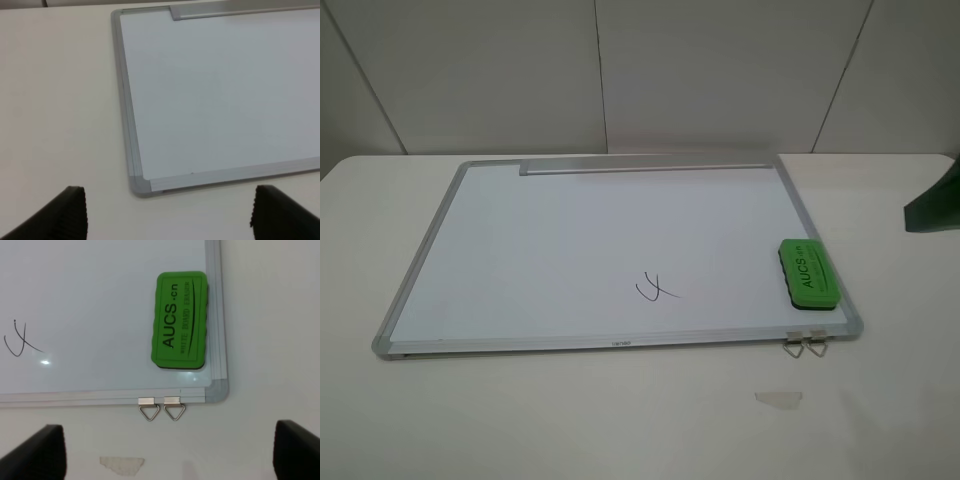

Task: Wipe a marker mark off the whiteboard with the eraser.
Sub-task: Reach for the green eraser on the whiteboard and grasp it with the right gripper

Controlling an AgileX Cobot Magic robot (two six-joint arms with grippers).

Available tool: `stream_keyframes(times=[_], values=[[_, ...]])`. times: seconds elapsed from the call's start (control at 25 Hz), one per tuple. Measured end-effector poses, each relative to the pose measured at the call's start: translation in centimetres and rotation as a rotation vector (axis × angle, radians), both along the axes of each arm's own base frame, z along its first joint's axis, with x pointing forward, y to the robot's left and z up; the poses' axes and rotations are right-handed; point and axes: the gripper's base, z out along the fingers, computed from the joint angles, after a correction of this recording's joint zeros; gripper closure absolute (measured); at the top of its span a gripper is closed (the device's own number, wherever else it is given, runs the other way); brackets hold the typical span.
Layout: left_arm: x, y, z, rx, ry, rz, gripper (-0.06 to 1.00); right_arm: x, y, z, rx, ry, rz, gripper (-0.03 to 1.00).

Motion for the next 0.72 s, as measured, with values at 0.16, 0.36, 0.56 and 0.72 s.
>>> stream_keyframes(times=[0.16,0.36,0.56,0.72], values=[[0.0,0.0,0.0,-0.001,0.0,0.0,0.26,3.7,0.2,-0.5,-0.002,0.088,0.013,0.14],[0.0,0.0,0.0,-0.001,0.0,0.0,0.26,7.7,2.4,-1.9,-0.016,0.197,0.113,0.14],[0.0,0.0,0.0,-0.001,0.0,0.0,0.26,11.5,4.7,-4.1,-0.074,0.31,0.198,0.14],[0.0,0.0,0.0,-0.001,0.0,0.0,0.26,14.1,5.0,-6.5,-0.115,0.408,0.212,0.14]])
